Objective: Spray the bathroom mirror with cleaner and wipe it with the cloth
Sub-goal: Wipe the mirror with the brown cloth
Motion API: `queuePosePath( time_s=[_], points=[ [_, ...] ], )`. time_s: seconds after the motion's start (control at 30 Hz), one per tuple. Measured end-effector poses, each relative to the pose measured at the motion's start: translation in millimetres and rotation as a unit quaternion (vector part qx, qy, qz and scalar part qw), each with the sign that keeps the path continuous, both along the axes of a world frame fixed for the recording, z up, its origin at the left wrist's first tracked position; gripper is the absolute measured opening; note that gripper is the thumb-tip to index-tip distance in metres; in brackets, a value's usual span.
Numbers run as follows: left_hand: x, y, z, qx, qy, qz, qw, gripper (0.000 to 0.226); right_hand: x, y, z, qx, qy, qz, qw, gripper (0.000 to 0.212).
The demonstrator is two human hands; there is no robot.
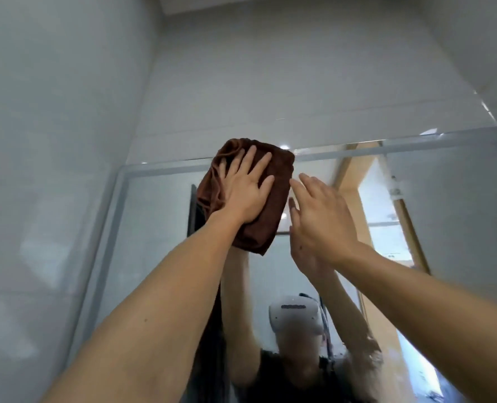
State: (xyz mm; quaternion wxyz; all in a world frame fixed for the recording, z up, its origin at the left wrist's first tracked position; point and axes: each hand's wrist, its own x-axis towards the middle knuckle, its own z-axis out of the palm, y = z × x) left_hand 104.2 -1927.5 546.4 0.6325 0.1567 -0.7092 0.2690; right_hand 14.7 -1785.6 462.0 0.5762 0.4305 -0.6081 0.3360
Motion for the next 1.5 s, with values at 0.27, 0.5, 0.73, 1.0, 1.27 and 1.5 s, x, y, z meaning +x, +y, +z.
queuePosePath(
  time_s=[0.27,0.5,0.73,1.0,1.27,1.5],
  points=[
    [137,-127,-25,0.152,0.104,0.098,0.978,0.056,51,-55,-10,0.029,0.018,0.038,0.999,0.056],
    [78,-73,-36,0.228,0.169,0.046,0.958,0.06,38,-31,-18,0.025,0.004,0.015,1.0,0.053],
    [20,-18,-94,-0.074,-0.09,0.078,0.99,0.059,21,-14,-18,-0.06,-0.037,0.038,0.997,0.054],
    [135,-135,-128,0.046,0.077,0.116,0.989,0.059,-9,21,-32,-0.041,-0.03,0.02,0.998,0.05],
    [56,-55,-138,0.282,0.246,0.05,0.926,0.06,13,-19,-51,0.014,0.017,0.083,0.996,0.046],
    [43,-28,-192,-0.108,-0.118,0.084,0.984,0.058,24,-28,-60,-0.029,0.003,0.122,0.992,0.043]
  ],
)
